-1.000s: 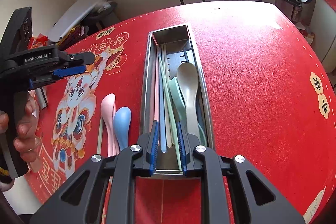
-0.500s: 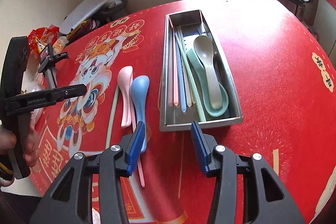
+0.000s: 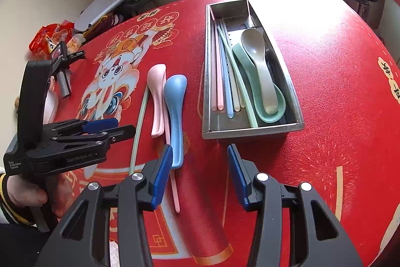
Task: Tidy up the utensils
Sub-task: 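Move both tools back over the remaining utensils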
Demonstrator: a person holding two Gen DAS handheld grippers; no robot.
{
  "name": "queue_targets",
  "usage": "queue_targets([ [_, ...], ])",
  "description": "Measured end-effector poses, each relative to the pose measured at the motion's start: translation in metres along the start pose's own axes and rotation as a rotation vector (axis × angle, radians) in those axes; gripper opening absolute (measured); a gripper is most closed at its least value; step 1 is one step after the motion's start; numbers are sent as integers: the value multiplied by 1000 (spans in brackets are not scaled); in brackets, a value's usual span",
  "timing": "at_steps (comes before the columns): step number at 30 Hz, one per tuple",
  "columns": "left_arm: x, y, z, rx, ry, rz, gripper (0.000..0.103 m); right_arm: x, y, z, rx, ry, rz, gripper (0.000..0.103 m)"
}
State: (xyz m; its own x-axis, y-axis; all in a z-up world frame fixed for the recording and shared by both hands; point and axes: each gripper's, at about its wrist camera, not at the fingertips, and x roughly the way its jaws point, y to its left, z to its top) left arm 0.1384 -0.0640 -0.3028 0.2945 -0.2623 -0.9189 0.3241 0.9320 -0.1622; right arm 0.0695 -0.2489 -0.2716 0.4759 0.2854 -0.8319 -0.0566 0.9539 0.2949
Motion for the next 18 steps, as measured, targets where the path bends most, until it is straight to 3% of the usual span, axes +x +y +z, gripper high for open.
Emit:
queue_targets([
  [2,3,-1,3,5,2,0,49,0,-1,1,2,3,-4,45],
  [4,7,-1,5,3,11,-8,40,1,-2,2,7,9,-15,45],
  [8,12,1,12,-13,9,-23,39,2,-3,4,14,19,-39,45],
  [10,14,2,15,-17,6,-24,32,2,-4,6,18,23,-45,45],
  [18,20,5,32,-42,-3,-24,25,-10,4,17,-30,-26,-140,70],
])
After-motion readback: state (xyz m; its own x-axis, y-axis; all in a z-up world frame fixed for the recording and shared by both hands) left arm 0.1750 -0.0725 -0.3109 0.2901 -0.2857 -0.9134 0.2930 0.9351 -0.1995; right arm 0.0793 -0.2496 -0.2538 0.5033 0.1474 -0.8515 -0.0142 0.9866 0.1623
